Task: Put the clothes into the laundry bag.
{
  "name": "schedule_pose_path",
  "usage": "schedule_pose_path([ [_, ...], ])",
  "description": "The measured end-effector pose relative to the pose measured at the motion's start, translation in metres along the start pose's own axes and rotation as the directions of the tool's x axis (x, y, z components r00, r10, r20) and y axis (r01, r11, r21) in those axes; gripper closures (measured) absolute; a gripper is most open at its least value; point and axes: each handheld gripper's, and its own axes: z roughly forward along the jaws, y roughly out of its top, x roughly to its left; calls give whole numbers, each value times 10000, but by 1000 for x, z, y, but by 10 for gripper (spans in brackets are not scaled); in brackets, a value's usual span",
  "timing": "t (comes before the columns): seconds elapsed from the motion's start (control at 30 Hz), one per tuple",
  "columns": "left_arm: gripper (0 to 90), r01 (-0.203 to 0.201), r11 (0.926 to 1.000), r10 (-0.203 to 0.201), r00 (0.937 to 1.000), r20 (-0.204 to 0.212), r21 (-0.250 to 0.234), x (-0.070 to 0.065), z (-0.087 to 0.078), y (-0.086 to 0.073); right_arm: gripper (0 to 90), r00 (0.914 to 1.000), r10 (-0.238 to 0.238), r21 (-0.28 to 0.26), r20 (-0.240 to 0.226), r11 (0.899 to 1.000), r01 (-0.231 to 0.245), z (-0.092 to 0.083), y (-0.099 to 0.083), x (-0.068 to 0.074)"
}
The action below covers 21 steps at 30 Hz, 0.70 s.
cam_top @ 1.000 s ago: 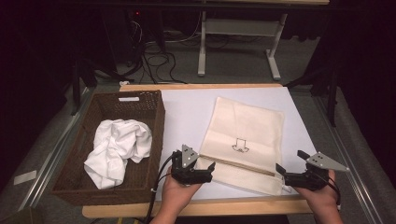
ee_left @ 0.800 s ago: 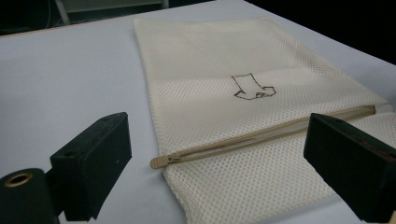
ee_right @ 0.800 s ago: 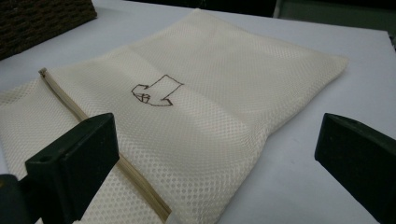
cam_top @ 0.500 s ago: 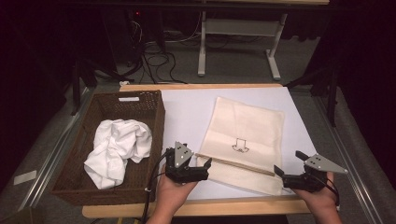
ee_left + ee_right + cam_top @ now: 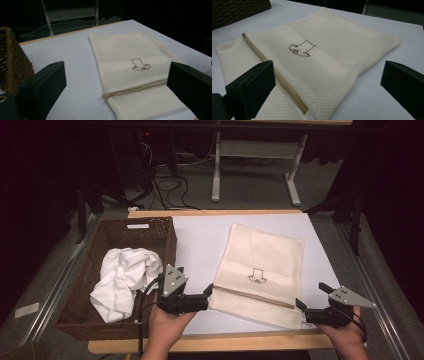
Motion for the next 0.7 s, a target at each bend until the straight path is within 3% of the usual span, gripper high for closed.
schedule_pose_path([
  [0.07, 30, 168, 9997, -172, 9996, -227, -192, 9, -10, 2, 5, 10000, 91, 72, 7, 9999, -92, 1, 0, 1],
  [0.17, 31, 223, 9981, -280, 9946, -1001, -573, 30, -29, 5, 5, 10000, 57, 142, -62, 9999, -56, 3, -1, -2],
  [0.2, 32, 223, 9981, -280, 9946, -1001, -573, 30, -29, 5, 5, 10000, 57, 142, -62, 9999, -56, 3, -1, -2],
  [0.3, 36, 561, 9955, -673, 9862, -1513, -767, 53, -46, 1, 5, 9999, 131, 195, -80, 9997, -130, 4, -1, -4],
  [0.33, 44, 750, 9935, -883, 9824, -1647, -853, 60, -51, -1, 5, 9999, 155, 193, -31, 9997, -154, 4, -1, -5],
  [0.37, 47, 1033, 9903, -1200, 9732, -1964, -931, 75, -60, -7, 5, 9999, 161, 212, 26, 9996, -162, 4, -1, -5],
  [0.4, 56, 1033, 9903, -1200, 9732, -1964, -931, 75, -60, -7, 4, 9999, 96, 198, 66, 9998, -98, 5, -1, -5],
  [0.43, 57, 1216, 9883, -1396, 9641, -2259, -917, 86, -65, -12, 5, 9999, 76, 203, 80, 9998, -77, 5, 0, -5],
  [0.6, 57, 1521, 9830, -1775, 9302, -3213, -1027, 108, -80, -25, 5, 9999, 12, 281, 127, 9996, -16, 7, 0, -6],
  [0.7, 56, 1548, 9823, -1818, 9250, -3338, -1058, 113, -85, -27, 5, 9998, -38, 348, 171, 9994, 32, 8, -1, -6],
])
